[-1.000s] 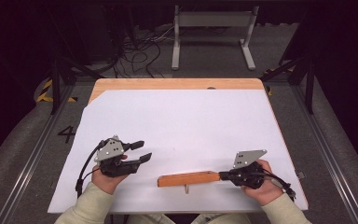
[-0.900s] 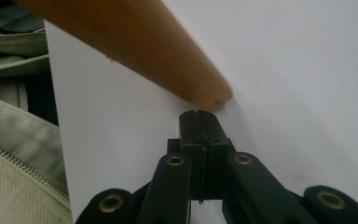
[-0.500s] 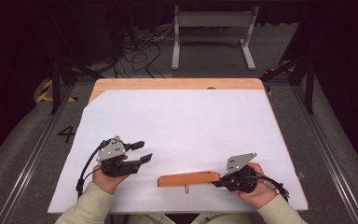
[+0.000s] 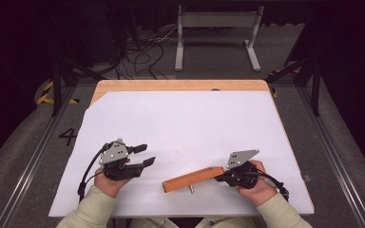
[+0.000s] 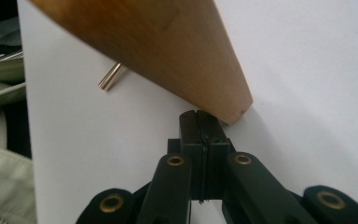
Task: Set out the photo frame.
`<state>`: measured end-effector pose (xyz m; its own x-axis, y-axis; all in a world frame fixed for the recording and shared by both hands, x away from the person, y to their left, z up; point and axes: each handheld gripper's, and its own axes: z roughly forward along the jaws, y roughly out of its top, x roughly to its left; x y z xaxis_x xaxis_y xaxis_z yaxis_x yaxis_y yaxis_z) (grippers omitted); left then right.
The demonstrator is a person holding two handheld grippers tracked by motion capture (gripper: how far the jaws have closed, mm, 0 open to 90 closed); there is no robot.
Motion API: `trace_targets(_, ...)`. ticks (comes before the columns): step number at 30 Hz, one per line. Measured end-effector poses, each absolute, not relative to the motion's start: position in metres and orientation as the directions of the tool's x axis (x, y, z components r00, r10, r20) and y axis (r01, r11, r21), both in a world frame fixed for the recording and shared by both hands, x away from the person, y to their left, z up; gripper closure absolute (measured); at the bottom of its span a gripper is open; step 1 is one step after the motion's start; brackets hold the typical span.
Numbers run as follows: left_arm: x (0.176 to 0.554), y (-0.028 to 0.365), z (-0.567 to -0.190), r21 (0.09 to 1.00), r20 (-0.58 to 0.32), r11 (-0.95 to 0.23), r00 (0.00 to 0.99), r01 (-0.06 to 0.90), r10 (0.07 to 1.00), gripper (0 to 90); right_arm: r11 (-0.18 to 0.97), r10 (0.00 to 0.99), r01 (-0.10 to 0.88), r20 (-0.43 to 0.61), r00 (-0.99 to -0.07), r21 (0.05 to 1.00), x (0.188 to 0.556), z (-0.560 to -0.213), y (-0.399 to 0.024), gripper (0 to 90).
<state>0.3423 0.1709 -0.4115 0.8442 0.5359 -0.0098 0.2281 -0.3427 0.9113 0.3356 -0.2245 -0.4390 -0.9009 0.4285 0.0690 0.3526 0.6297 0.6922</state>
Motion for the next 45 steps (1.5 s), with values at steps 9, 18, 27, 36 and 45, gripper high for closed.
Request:
trace_targets(9, 0.342, 0.172, -0.412, 0.911, -0.011, -0.341, 0.842, 0.231, 0.54, 45.1, 0.582, 0.461, 0.381, 0.094, -0.882, 0.719, 0.357, -0.437, -0.214, 90.0)
trace_targets(18, 0.343, 0.173, -0.413, 0.909, -0.013, -0.344, 0.841, 0.235, 0.541, 45.1, 0.537, 0.505, 0.431, 0.133, -0.853, 0.726, 0.378, -0.438, -0.201, 90.0)
trace_targets(27, 0.344, 0.175, -0.415, 0.907, -0.016, -0.344, 0.837, 0.242, 0.547, 45.2, 0.503, 0.525, 0.465, 0.169, -0.834, 0.729, 0.398, -0.438, -0.188, 90.0)
trace_targets(36, 0.344, 0.176, -0.415, 0.906, -0.02, -0.342, 0.832, 0.25, 0.555, 45.1, 0.507, 0.521, 0.456, 0.162, -0.838, 0.731, 0.408, -0.436, -0.173, 90.0)
trace_targets(45, 0.346, 0.178, -0.416, 0.906, -0.03, -0.334, 0.826, 0.26, 0.563, 45.1, 0.524, 0.515, 0.465, 0.17, -0.84, 0.713, 0.422, -0.436, -0.151, 90.0)
